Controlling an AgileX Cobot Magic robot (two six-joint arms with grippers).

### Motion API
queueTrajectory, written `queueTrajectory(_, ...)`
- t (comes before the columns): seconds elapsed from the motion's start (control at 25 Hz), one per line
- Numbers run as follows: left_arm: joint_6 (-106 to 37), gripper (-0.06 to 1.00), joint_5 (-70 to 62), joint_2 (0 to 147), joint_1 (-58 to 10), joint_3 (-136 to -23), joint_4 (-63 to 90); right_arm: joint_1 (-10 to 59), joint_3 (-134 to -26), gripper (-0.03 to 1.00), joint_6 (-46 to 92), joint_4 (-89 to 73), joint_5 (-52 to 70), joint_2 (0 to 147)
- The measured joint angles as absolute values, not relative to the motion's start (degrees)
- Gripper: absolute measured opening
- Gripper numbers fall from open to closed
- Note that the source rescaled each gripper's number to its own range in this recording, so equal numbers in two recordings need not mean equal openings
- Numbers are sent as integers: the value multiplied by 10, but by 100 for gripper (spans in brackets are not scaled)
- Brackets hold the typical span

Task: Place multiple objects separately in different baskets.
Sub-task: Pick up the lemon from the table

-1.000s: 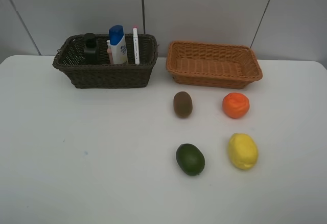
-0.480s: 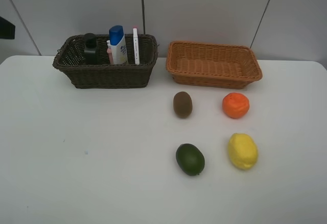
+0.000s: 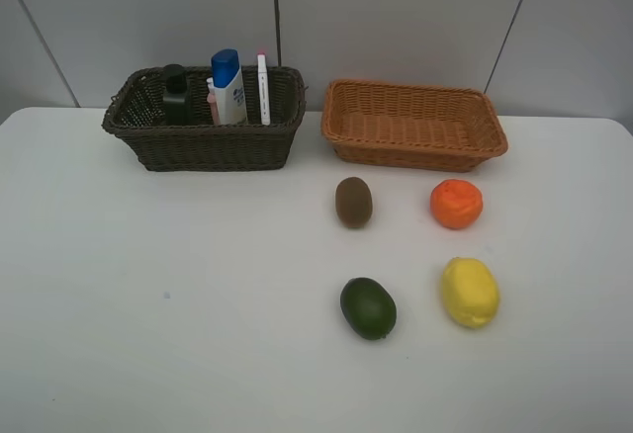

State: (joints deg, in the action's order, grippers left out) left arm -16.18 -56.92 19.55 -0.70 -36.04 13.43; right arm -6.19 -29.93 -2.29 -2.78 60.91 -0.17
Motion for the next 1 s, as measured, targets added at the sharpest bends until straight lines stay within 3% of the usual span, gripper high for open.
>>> queueTrajectory(0.44, -15, 95, -649, 50, -7, -357, 30, -62, -299, 96, -23, -28, 609, -2)
queueTrajectory(1.0, -34, 95, -671, -4, -7, -331, 48, -62, -299, 96, -23, -28, 609, -2)
